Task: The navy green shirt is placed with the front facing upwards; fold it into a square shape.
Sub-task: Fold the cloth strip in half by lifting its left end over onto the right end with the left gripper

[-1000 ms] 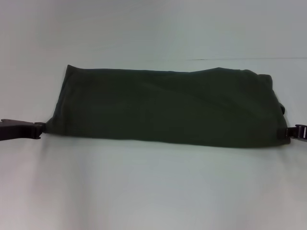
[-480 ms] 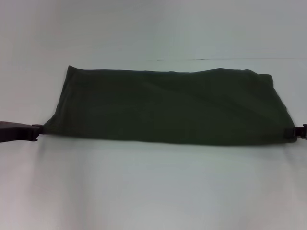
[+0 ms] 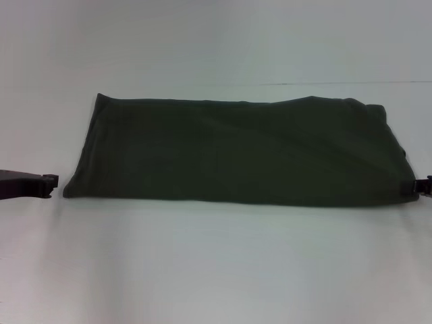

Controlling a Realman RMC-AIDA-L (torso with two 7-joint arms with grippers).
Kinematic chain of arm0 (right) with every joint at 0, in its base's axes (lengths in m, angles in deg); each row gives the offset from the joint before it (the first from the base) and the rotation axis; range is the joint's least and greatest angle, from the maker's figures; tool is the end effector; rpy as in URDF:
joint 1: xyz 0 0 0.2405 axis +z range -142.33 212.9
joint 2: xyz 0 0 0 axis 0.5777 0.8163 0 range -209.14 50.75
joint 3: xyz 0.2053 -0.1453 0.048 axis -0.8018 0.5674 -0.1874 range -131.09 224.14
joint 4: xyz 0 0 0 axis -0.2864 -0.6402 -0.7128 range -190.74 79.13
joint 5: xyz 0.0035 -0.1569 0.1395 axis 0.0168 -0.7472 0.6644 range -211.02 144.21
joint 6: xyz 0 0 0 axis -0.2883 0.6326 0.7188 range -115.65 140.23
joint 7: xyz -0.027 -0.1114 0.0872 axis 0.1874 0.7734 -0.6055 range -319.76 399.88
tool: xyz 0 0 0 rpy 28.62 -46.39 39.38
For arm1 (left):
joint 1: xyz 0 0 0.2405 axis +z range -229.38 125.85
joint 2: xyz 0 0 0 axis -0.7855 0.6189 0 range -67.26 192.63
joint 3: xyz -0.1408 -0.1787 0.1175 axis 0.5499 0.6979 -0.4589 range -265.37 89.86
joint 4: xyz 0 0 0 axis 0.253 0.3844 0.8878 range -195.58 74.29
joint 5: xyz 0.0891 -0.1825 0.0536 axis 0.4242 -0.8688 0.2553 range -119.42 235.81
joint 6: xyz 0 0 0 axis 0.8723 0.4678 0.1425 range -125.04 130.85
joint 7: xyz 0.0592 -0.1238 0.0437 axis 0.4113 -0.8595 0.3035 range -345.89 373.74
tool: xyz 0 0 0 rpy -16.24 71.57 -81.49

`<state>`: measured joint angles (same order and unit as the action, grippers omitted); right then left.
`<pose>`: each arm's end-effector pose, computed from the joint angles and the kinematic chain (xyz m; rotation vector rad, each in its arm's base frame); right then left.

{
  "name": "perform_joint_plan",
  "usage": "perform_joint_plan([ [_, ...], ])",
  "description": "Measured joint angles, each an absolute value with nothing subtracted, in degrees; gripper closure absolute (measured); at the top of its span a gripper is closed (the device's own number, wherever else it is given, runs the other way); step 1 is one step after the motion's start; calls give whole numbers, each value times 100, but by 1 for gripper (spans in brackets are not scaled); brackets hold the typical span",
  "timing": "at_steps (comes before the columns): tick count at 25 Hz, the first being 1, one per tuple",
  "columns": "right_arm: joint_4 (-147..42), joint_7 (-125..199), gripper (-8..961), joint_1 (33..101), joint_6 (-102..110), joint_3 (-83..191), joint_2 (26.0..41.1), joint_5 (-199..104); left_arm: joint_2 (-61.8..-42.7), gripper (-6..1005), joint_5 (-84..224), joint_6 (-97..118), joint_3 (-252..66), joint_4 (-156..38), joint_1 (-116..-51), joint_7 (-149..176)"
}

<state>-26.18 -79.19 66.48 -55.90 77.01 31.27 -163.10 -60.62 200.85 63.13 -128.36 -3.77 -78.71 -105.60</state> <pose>0.3607 0.3553 0.0525 -2.0346 1.6092 0.4221 -0.3311 0.3654 0.0437 -2.0781 -1.1762 -0.0789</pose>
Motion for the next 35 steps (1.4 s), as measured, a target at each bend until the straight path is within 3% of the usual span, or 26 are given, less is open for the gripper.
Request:
perform_joint_plan([
  [12,-2366,-7372,909,6512,-5927,7289,3183,-15937,-6106,850,20018,6802,-12662,80,-7810,-10862],
  [18,-1990,-7316,701,6313,-6252,7254,3217,-15460,-6125,826,19887,7198,-12658,277,-7812,-11491],
  [24,-1869,-6957,415,6371,-6626,7254,3205,-15131,-6128,632,19605,7553,-12662,325,-7833,-11806],
  [29,-1873,-6714,213,6520,-6577,7257,3259,-15105,-6122,406,19255,7650,-12649,276,-7815,-12072],
  [35,-1883,-6616,69,6663,-6477,7270,3276,-14977,-6127,325,18899,7791,-12624,198,-7845,-12439],
])
